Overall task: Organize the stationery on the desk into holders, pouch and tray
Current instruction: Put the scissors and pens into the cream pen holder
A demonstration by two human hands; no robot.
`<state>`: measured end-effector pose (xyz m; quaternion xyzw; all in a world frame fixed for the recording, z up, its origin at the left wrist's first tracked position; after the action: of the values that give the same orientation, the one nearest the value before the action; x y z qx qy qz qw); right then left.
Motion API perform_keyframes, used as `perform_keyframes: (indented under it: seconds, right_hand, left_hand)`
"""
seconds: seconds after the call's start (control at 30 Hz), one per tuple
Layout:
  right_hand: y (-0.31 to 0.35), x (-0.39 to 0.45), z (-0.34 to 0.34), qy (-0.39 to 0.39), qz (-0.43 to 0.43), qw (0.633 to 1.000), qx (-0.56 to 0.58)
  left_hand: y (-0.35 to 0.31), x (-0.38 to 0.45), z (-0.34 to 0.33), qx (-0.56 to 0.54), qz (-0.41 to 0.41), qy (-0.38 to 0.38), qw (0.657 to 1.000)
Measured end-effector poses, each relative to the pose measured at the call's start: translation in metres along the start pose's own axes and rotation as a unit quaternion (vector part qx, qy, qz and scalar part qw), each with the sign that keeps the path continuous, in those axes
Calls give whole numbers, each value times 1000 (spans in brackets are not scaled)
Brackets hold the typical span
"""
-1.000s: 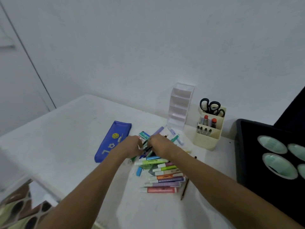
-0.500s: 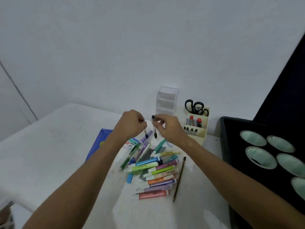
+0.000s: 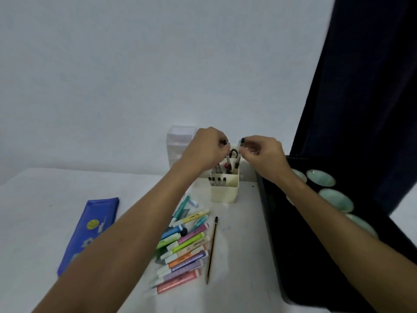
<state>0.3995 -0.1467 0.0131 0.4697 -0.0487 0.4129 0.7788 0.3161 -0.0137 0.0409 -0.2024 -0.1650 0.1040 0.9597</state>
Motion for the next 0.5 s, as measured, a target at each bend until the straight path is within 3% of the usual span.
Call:
perform_keyframes:
  seconds: [0.3, 0.5]
  right_hand:
    - [-47, -17, -34, 61, -33, 997, -34]
    - [-62, -23, -47, 97, -46, 994, -36]
  left_hand:
    - [19, 9, -67, 40, 4, 96, 995]
    - [36, 10, -92, 63, -32, 105, 992]
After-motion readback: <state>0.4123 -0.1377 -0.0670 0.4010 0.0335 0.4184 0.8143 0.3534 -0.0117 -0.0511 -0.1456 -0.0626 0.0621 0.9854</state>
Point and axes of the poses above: each hand's wrist, its own x-axis towards the middle knuckle, its own z-axis out of the back of the hand, y = z × x, the point moved 4 cm from there along x, towards the middle knuckle, and after that the axes turned 8 degrees about y, right-handed, at the moved point
